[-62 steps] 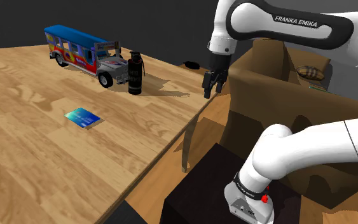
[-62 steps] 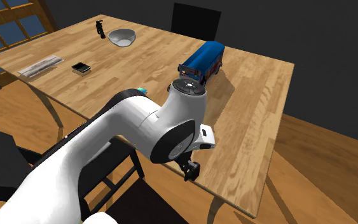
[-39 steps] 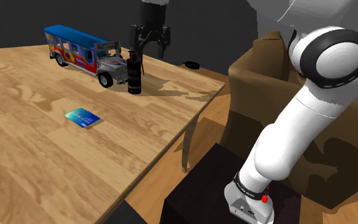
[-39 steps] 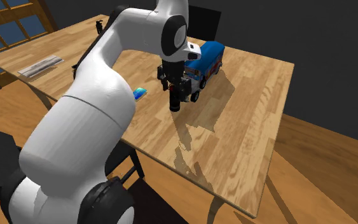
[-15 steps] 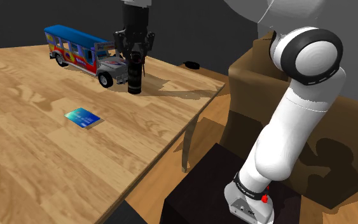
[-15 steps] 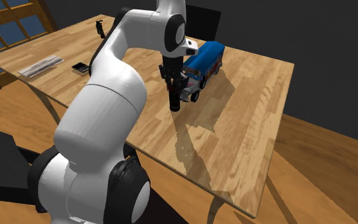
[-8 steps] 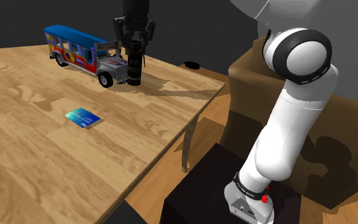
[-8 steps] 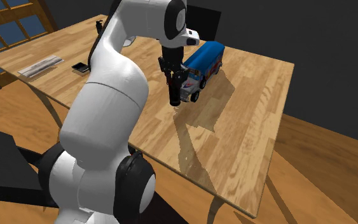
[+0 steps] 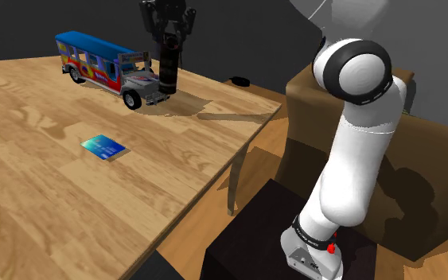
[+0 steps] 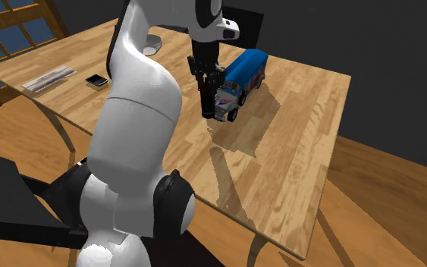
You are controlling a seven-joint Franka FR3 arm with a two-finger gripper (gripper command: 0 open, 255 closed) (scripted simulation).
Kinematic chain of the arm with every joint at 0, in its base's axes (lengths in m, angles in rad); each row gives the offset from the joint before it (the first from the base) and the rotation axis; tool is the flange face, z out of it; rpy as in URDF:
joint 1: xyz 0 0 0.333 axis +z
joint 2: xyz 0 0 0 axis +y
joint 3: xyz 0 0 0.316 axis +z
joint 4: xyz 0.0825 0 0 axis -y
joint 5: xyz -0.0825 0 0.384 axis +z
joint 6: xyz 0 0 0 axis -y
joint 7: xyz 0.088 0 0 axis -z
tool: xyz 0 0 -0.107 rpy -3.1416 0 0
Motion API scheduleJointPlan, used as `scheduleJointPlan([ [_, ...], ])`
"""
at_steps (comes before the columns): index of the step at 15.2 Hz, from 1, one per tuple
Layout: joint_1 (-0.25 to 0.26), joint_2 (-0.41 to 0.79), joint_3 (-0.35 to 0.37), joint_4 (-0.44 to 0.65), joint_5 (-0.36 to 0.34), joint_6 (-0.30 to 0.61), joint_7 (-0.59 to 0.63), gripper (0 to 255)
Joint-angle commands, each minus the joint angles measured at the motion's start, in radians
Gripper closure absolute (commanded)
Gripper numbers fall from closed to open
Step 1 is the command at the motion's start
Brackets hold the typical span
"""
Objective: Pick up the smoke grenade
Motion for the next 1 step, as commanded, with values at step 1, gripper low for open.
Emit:
scheduleJointPlan([
  [1, 0.003, 0.011, 0.001, 0.025, -0.004, -0.015, 0.001, 255],
])
